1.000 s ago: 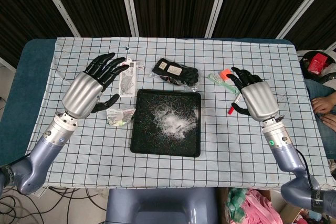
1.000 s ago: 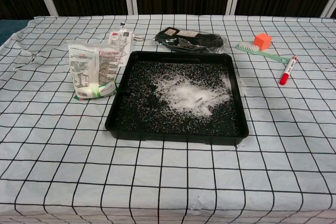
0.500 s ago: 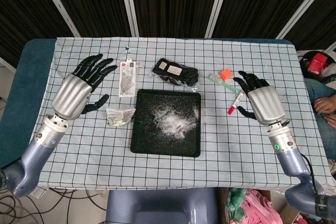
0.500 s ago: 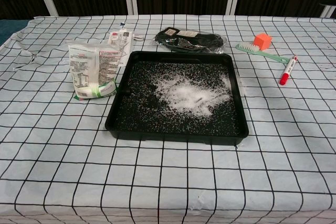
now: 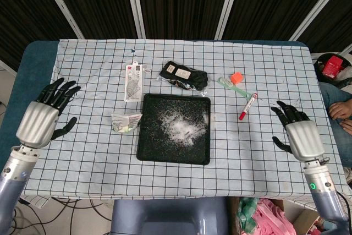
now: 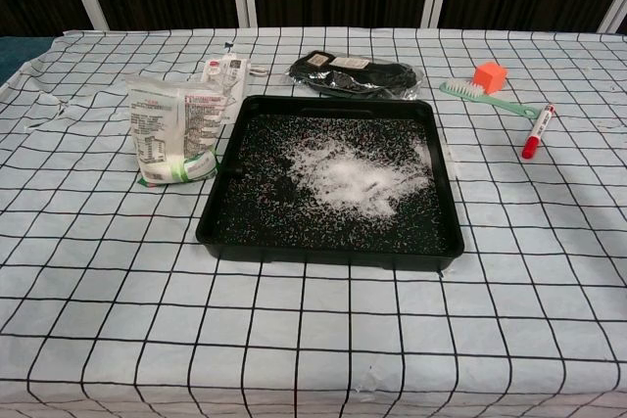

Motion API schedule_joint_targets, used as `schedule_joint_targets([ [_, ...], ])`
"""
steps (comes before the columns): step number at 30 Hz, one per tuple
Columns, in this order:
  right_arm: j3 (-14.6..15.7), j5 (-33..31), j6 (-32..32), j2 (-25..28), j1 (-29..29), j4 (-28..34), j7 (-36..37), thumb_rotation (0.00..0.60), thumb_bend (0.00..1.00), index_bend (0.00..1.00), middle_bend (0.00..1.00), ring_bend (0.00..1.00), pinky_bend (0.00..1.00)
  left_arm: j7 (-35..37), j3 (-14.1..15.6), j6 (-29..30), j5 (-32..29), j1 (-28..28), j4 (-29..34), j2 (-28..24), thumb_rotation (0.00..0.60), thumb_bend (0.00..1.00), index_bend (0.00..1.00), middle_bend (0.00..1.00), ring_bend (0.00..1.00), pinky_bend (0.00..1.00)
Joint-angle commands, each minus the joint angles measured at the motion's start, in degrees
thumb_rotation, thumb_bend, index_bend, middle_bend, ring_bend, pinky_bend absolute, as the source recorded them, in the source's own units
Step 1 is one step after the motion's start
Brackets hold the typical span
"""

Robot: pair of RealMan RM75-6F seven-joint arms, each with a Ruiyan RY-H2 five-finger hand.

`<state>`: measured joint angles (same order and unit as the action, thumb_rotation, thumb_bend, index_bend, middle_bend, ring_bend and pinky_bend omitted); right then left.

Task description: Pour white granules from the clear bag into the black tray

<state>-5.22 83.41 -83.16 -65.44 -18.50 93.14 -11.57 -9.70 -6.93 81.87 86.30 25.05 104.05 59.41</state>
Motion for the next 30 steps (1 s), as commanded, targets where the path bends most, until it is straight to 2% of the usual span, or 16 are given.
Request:
schedule_joint_targets([
  [1, 2.47, 0.71, -6.33, -2.87, 5.69, -3.40, -0.57, 0.600, 0.17, 0.20, 0.11, 0.17, 0.33, 3.20, 4.05, 3.77, 0.41, -5.20, -2.52, 1.06, 0.600, 0.29, 0.12, 0.07, 0.00, 0.12],
  [2, 3.96, -0.93, -7.03, -3.85, 8.19, -3.53, -0.54, 0.600, 0.17, 0.20, 0.11, 0.17, 0.33, 5.47, 5.24, 4.70, -0.50, -7.15, -5.23, 3.42, 0.600, 0.28, 0.12, 0.07, 0.00, 0.12],
  [5, 5.08, -0.61, -8.51, -5.47, 10.32, -4.88, -0.89, 0.600, 0.17, 0.19, 0.11, 0.17, 0.33, 10.60, 5.83, 5.42, -0.14, -8.52, -11.07, 7.79, 0.600, 0.26, 0.12, 0.07, 0.00, 0.12],
  [10, 4.68, -0.39, -9.58, -7.47, 11.94, -8.20, 0.51, 0.600, 0.17, 0.19, 0.11, 0.17, 0.33, 16.22, 5.87, -0.63, -3.14, -7.75, -16.86, 12.75, 0.600, 0.26, 0.11, 0.06, 0.00, 0.11],
  [18, 2.97, 0.32, -10.40, -7.52, 12.70, -10.16, 2.95, 0.600, 0.17, 0.19, 0.11, 0.17, 0.33, 20.89, 2.55, -8.27, -9.27, -5.43, -26.27, 24.44, 0.600, 0.22, 0.10, 0.06, 0.00, 0.12],
  [21, 2.61, 0.53, -10.32, -7.40, 12.90, -10.46, 3.80, 0.600, 0.17, 0.19, 0.11, 0.17, 0.33, 23.05, 1.44, -11.85, -10.77, -3.92, -29.21, 27.47, 0.600, 0.22, 0.10, 0.06, 0.00, 0.12],
  [30, 1.96, 1.28, -9.95, -8.21, 13.26, -11.47, 3.75, 0.600, 0.17, 0.19, 0.11, 0.17, 0.33, 24.73, -1.81, -17.64, -12.75, 0.38, -35.54, 35.04, 0.600, 0.23, 0.10, 0.07, 0.00, 0.12],
])
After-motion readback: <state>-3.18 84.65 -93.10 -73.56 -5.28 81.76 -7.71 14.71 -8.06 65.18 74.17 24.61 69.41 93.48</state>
